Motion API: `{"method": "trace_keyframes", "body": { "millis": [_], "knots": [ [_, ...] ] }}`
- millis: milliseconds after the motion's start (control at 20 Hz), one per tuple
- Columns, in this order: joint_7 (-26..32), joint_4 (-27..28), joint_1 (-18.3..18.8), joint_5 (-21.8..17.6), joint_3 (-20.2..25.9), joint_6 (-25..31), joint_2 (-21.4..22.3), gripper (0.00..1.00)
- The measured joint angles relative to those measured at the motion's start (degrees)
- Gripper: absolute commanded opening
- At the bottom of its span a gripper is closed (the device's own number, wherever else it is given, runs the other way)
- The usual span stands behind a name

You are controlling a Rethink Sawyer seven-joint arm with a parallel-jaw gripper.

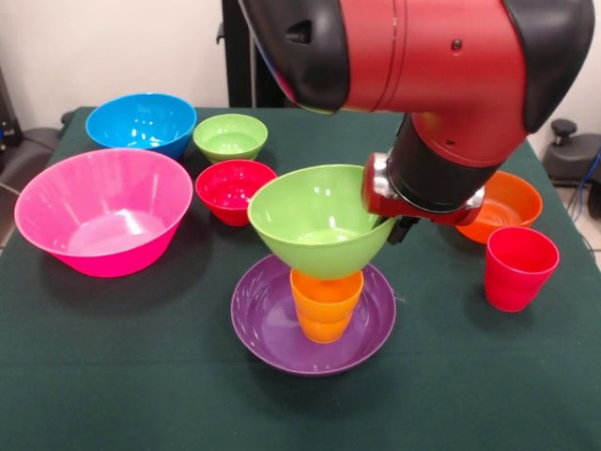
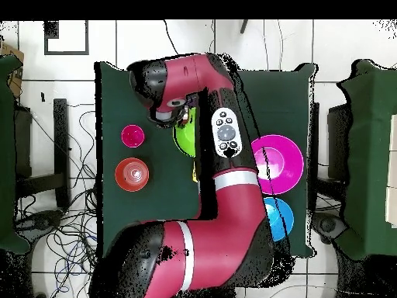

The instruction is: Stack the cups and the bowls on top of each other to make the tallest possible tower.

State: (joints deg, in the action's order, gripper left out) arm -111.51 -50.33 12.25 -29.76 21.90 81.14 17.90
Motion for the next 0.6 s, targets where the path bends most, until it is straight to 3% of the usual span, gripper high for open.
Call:
{"method": "trace_keyframes", "body": {
  "millis": [600],
  "knots": [
    [0.0, 1.4, -0.9, 0.0, 0.0, 0.0, -0.6, 0.00]
  ]
}}
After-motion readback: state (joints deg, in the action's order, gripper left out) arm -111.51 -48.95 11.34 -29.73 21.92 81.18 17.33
